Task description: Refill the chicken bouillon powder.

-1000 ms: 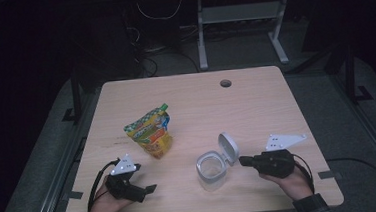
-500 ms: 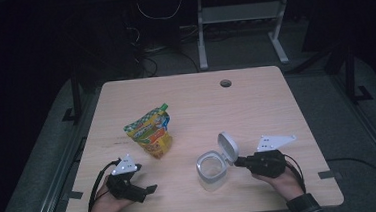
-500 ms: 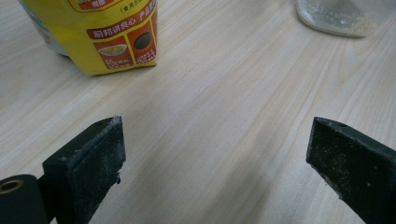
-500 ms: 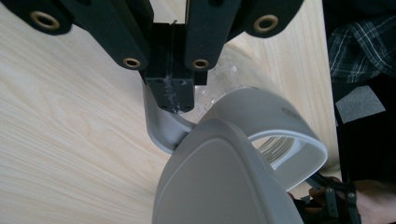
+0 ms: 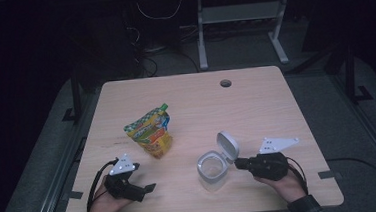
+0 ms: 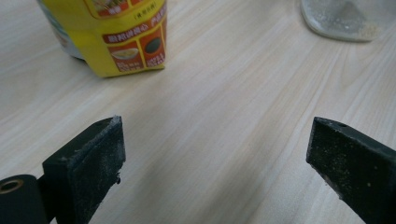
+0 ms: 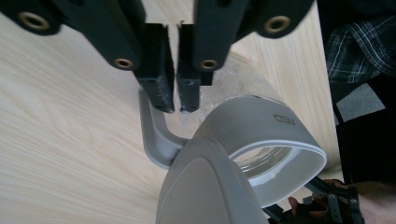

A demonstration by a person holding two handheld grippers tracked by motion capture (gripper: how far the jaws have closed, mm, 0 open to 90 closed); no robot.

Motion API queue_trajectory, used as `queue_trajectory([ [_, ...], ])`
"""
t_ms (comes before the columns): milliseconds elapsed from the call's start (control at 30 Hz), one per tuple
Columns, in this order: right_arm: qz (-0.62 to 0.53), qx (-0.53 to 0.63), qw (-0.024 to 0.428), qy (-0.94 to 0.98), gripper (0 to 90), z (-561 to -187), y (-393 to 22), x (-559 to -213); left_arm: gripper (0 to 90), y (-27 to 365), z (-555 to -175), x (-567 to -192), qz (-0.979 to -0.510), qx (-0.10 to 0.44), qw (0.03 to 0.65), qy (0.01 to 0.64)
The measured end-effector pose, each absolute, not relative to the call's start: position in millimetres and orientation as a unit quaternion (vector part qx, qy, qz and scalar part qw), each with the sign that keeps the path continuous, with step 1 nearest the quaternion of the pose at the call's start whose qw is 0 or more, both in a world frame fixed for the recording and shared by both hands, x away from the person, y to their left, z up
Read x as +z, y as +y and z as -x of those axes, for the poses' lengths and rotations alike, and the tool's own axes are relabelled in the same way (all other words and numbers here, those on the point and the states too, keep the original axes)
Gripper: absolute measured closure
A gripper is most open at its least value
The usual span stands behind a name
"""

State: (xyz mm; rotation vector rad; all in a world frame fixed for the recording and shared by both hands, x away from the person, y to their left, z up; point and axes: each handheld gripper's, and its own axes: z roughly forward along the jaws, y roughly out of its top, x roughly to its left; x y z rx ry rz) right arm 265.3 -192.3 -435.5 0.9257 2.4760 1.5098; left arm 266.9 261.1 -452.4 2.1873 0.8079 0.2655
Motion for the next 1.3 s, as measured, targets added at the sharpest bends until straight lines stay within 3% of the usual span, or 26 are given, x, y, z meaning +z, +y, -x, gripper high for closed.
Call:
queue_trajectory([
  [367,-0.318,0.491,0.066,0.808,50.4,-255,-195,-441,4.5,270,-276,-438,-0.843,0.114,0.411,0.329],
  [967,-0.325,0.482,0.078,0.810,45.1,-245,-197,-448,5.0,281,-310,-395,-0.798,0.132,0.489,0.328],
  [1300,-0.327,0.482,0.083,0.809,44.1,-246,-198,-448,15.7,271,-329,-381,-0.788,0.135,0.519,0.303],
])
